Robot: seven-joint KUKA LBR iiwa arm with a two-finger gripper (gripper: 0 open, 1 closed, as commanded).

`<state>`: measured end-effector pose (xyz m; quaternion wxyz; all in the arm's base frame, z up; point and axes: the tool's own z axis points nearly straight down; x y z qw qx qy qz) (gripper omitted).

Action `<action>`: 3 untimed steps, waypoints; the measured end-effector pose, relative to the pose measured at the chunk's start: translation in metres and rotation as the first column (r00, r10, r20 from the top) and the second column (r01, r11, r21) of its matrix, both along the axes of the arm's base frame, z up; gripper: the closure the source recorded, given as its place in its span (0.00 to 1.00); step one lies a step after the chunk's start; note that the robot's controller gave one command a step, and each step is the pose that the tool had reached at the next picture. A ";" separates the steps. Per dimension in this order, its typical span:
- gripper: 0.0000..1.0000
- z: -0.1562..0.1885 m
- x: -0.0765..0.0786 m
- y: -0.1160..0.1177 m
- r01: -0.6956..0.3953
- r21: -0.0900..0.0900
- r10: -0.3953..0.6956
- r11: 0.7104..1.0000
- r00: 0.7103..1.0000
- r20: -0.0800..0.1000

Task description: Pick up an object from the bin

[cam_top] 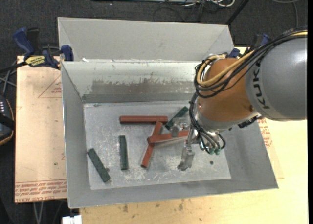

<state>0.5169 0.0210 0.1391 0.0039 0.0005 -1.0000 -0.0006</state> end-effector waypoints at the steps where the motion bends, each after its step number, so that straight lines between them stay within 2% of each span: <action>1: 0.00 0.004 0.002 0.000 0.001 0.000 -0.001 1.000 1.000 0.007; 2: 1.00 -0.066 0.033 0.060 -0.029 0.001 0.029 1.000 0.999 0.014; 3: 1.00 -0.066 0.033 0.060 -0.028 0.001 0.028 1.000 1.000 0.014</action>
Offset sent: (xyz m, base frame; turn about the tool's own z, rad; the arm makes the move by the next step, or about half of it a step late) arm 0.0303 0.0592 -0.0691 -0.0274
